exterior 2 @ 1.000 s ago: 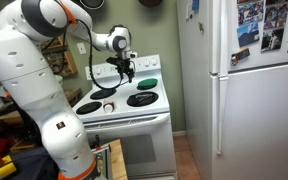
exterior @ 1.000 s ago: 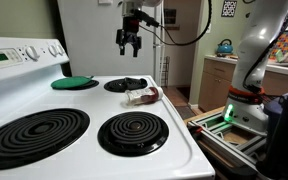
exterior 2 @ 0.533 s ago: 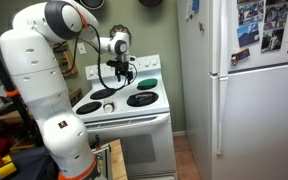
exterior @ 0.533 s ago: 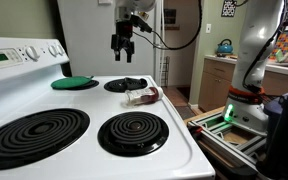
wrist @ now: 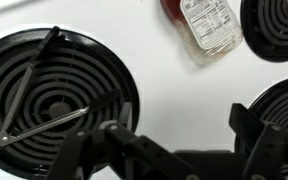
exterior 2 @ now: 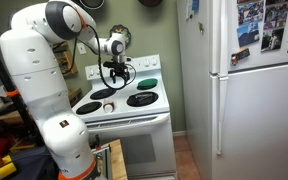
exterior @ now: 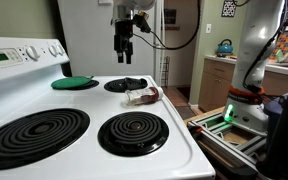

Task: Put the tomato ketchup upside down

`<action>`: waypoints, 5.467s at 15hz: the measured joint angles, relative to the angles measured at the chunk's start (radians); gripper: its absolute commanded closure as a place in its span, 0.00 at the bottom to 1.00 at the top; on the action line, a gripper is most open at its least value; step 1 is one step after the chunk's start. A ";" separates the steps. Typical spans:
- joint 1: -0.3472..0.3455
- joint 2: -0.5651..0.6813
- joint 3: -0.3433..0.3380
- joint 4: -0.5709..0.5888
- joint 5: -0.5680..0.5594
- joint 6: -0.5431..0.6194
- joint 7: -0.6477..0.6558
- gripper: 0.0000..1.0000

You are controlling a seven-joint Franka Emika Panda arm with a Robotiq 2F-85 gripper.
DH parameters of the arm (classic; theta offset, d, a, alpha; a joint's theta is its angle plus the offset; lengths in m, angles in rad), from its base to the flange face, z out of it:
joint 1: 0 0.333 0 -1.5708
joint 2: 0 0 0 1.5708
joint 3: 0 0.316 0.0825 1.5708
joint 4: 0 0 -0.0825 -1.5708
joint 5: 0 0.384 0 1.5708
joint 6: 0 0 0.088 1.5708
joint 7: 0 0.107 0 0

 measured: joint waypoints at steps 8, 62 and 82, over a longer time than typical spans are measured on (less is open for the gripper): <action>0.089 0.007 0.078 -0.011 -0.066 -0.079 -0.200 0.00; 0.105 0.217 0.112 -0.119 -0.168 0.197 -0.469 0.29; 0.061 0.084 0.114 -0.222 -0.178 0.608 -0.469 0.44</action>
